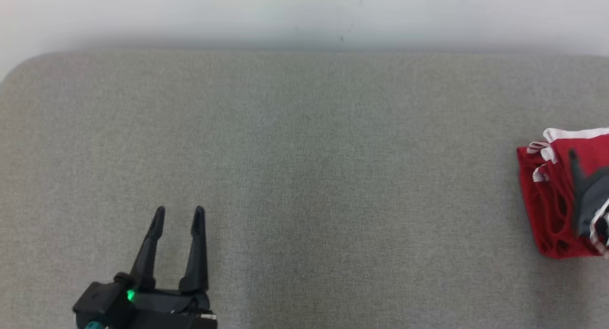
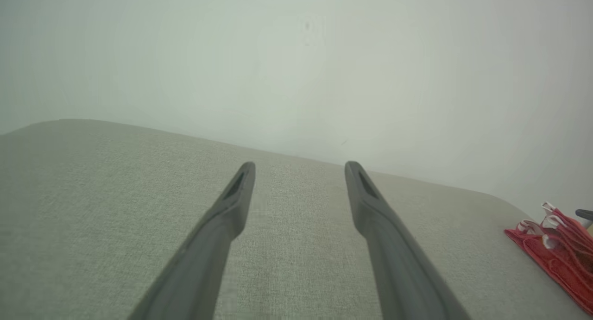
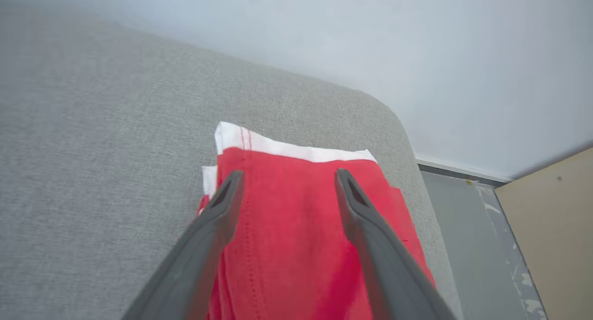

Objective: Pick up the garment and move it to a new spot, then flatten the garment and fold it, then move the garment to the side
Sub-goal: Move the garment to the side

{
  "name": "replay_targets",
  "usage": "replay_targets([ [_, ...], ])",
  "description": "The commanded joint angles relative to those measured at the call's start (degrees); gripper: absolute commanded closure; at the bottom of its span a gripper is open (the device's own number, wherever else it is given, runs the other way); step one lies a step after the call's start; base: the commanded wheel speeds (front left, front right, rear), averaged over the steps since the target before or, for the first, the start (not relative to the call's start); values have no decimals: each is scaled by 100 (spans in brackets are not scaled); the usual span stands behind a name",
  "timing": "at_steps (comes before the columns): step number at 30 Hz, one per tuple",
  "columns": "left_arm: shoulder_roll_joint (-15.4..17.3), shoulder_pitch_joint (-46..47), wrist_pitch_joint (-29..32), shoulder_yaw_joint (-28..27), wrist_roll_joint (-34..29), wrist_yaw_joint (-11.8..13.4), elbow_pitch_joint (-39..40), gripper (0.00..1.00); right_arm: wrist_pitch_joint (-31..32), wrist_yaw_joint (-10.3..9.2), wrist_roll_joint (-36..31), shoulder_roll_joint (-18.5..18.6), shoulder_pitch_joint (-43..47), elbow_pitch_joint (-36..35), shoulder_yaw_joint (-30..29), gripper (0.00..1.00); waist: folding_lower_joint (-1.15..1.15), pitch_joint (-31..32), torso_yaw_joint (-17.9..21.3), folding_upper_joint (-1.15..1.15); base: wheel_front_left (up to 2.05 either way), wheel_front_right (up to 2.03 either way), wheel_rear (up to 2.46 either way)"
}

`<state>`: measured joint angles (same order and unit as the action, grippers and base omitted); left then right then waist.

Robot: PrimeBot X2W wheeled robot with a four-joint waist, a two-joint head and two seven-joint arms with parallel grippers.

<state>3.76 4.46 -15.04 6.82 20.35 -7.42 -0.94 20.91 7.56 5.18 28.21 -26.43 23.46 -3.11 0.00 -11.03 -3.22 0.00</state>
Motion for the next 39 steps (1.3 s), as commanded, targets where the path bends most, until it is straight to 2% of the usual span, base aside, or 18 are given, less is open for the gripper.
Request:
replay_targets([
  [1,-15,-85,-17,-79,38,-5,5,0,-122,-13,39,-200,241,-186,-148,0,0,207,36,0,0,0,0],
  [5,-54,-224,-17,-247,55,25,-95,0,-573,-13,138,-1010,916,-936,-459,0,0,430,75,0,0,0,0],
  [9,-68,-313,-18,-369,30,102,-160,0,-1046,-13,145,-1667,1476,-1471,-401,0,0,616,121,0,0,0,0],
  [13,-82,-392,-17,-491,21,185,-222,0,-1704,-13,27,-2215,1888,-1718,-576,0,0,785,168,0,0,0,0],
  [16,-86,-504,-17,-544,-19,244,-346,0,-2112,-13,-71,-2466,2102,-1665,-713,0,0,911,191,0,0,0,0],
  [19,-85,-562,-17,-532,2,254,-472,0,-2360,-13,-155,-2532,2301,-1511,-647,0,0,1020,194,0,0,0,0],
  [26,-87,-808,-17,-621,133,153,-743,0,-2700,-13,94,-2533,2486,-1255,31,0,0,1163,225,0,0,0,0],
  [39,-88,-877,-17,-698,183,99,-790,0,-2621,-13,131,-2531,2437,-1255,187,0,0,1142,224,0,0,0,0],
])
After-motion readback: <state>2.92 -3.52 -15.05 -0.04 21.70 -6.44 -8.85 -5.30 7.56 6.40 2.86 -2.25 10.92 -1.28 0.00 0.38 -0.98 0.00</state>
